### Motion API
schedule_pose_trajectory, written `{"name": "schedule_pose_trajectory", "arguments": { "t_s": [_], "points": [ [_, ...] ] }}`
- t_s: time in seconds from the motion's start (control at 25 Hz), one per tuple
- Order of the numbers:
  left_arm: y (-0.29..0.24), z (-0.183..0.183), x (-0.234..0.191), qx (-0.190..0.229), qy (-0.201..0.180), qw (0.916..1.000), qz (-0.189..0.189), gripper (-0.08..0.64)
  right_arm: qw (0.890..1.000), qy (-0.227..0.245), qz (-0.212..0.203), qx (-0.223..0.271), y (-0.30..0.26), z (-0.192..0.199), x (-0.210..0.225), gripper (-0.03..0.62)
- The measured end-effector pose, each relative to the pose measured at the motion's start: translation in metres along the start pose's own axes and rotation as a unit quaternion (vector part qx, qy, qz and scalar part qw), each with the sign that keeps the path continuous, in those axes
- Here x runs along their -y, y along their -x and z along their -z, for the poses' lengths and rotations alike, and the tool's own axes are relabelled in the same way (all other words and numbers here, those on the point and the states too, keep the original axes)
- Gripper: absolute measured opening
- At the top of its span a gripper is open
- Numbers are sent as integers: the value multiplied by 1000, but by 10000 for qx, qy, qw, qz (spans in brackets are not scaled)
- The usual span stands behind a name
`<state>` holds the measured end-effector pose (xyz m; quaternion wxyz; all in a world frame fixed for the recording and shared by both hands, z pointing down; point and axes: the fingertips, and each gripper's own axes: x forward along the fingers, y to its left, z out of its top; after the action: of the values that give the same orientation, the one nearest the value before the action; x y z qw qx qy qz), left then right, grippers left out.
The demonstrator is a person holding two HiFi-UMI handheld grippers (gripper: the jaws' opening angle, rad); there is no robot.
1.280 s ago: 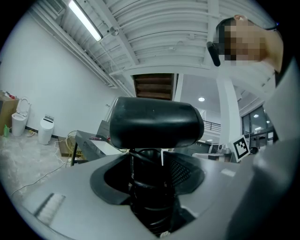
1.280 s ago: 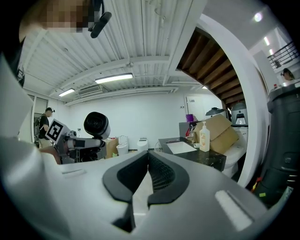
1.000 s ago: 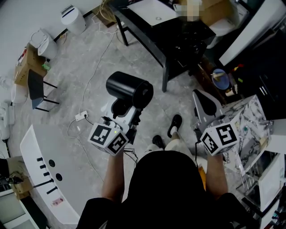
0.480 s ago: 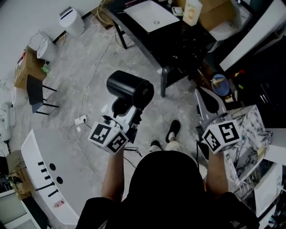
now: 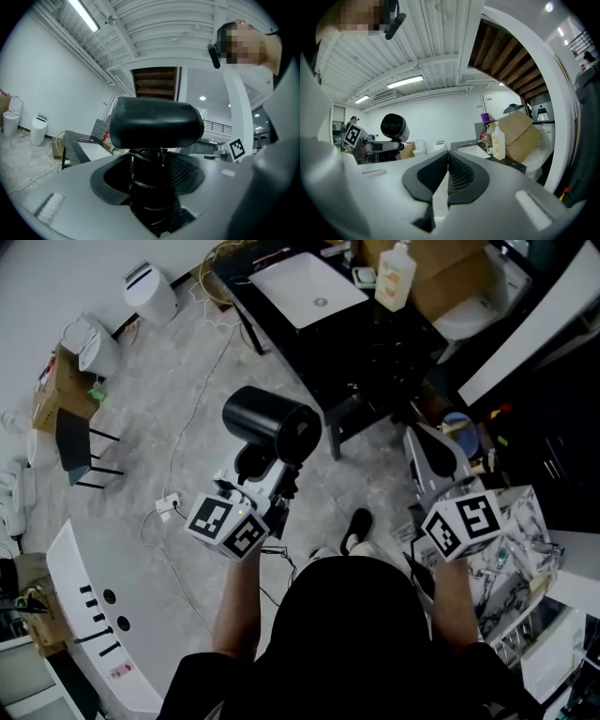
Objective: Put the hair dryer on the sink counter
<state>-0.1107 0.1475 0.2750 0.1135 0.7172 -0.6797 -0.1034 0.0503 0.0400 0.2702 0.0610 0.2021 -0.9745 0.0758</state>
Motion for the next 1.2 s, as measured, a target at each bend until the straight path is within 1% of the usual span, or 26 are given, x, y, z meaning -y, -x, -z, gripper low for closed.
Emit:
{"name": "schedule_pose_trajectory", "arguments": {
  "t_s": [0.24,0.36,0.52,0.68,0.84,1.04,1.2],
  "points": [
    [-37,4,7,3,-28,10000,-77,207,9999,-68,-104,36,-8,-2,36,9],
    [-53,5,11,39,50,9999,-100,207,9999,-111,-107,11,-10,-2,51,9],
    [-68,14,16,-19,-16,10000,-52,207,9998,-175,-114,0,-11,1,65,9],
    [-77,17,18,-78,55,9999,-92,207,9997,-200,-111,-21,-10,2,75,9],
    [-89,17,17,-145,144,9997,-97,207,9996,-290,-49,-34,-12,4,87,9],
    [-109,21,10,-289,103,9995,38,207,9992,-382,78,-74,-18,8,100,9],
    [-133,22,1,-380,183,9990,119,207,9990,-391,192,-113,-28,9,116,9]
  ]
}}
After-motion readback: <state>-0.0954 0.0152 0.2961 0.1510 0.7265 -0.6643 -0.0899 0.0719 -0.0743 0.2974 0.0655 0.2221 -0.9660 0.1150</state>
